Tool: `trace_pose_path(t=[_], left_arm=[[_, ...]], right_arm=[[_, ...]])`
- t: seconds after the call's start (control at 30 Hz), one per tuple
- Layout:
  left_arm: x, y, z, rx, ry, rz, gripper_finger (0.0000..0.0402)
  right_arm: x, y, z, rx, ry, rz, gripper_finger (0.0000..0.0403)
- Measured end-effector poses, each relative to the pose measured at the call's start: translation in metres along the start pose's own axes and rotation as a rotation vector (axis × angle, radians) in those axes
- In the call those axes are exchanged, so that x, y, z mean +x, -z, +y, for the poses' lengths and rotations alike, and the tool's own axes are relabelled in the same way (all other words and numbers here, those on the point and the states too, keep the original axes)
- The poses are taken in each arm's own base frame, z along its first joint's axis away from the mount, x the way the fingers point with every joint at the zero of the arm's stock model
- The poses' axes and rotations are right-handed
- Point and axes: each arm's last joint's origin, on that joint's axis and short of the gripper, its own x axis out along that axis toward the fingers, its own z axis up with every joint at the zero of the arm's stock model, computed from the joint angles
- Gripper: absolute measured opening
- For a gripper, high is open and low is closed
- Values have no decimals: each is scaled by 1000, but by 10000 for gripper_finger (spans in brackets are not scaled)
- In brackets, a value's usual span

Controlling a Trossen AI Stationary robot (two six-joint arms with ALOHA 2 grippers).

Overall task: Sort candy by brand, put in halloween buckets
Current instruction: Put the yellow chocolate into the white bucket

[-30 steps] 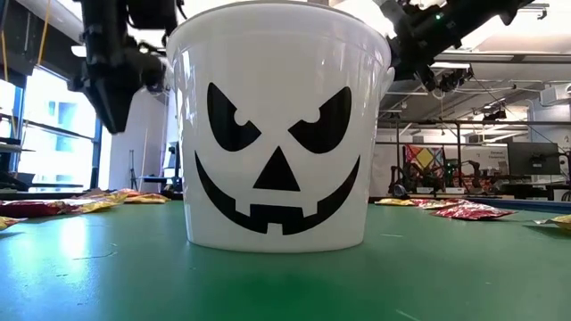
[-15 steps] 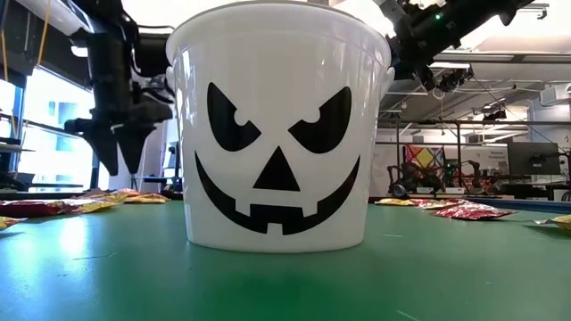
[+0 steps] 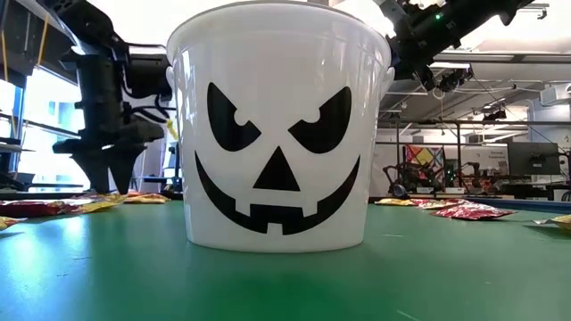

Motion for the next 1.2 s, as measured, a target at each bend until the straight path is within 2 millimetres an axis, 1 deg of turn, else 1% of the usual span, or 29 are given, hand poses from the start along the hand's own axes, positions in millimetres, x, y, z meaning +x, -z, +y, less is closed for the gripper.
trace_pose_path(t=[0.17,0.43,0.53,0.63,0.7,0.77,0.93,1.07,1.2], left_arm=[[9,5,4,-1,13,12,122],[9,3,2,22,38,-4,36],[6,1,0,54,47,-14,11],[-3,-5,-7,126,80,-33,2],[-15,-11,-17,196,127,-48,3],[-30,-16,-30,287,175,-74,3],[-78,-18,-63,543,273,-149,3],[-118,-9,-91,721,376,-225,3],[-158,13,-120,863,519,-317,2]], right_arm=[[0,0,0,-2,4,-2,0],[0,0,0,-6,7,-3,0],[0,0,0,-7,7,-3,0],[0,0,0,-8,7,-3,0],[0,0,0,-10,7,-3,0],[0,0,0,-13,8,-3,0],[0,0,0,-25,8,-2,0],[0,0,0,-20,8,-3,0],[0,0,0,-43,7,-2,0]])
